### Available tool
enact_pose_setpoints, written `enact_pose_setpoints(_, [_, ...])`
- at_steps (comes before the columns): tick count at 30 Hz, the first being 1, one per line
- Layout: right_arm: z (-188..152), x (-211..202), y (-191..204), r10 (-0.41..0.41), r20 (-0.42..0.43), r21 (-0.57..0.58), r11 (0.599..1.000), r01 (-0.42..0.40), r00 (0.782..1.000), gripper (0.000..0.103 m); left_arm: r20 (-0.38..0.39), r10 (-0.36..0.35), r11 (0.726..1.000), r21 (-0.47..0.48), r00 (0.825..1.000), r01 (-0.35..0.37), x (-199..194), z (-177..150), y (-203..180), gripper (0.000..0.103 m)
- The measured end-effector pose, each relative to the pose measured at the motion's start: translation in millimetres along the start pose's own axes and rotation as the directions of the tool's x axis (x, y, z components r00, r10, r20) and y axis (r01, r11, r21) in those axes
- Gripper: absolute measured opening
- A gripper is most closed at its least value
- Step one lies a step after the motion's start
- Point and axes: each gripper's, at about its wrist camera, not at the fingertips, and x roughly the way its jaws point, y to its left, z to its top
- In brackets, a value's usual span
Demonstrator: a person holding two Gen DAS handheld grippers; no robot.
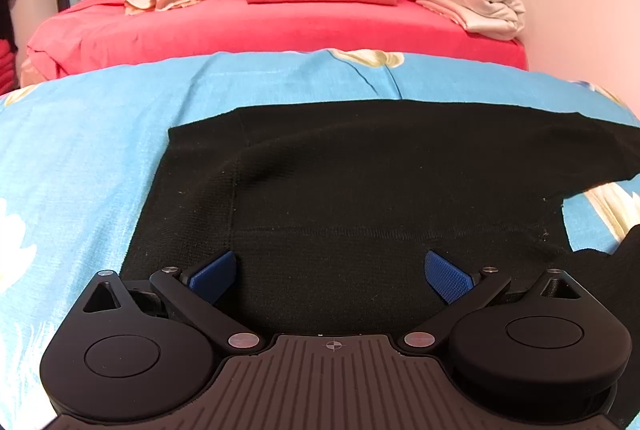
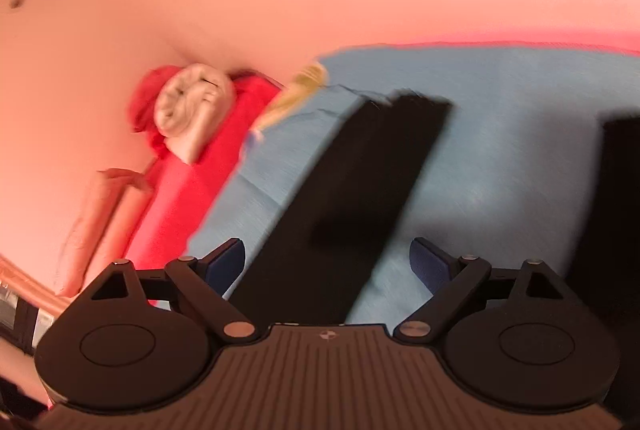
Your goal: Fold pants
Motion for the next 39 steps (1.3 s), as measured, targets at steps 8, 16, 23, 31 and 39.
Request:
enact_pose_setpoints(8, [17,18,-2,-0.078,-0.028,-0.050,0.996,0.076,0.997,0.010,0.005,0.012,1.000,0.009,1.000,-0.012,2,0,-2,0.103])
enact_pose_setpoints(16, [-14,-59,29,-0.040,-0.032,-0.222,0.975,0.032,0.999,0.062,0.010,0.013,1.000,0.009,1.000,-0.013,3,0,-2,0.103])
enact_pose_setpoints(23, [-59,-100,-14,0.118,-0.216,-0.235,0.957,-0.168,0.969,0.067,0.010,0.017,1.000,0.011,1.000,-0.017,2,0,-2,0.103])
enact_pose_setpoints(31, [-85,-156,-23,0.077,-0.044,-0.280,0.956,-0.086,0.996,0.077,0.011,0.018,1.000,0.012,1.000,-0.018,3,0,-1,0.103])
enact_pose_setpoints(39, [-99,-169,-20,-0.137,0.102,-0.289,0.944,0.161,0.985,0.073,0.008,0.024,1.000,0.014,1.000,-0.024,3,0,-2,0.103])
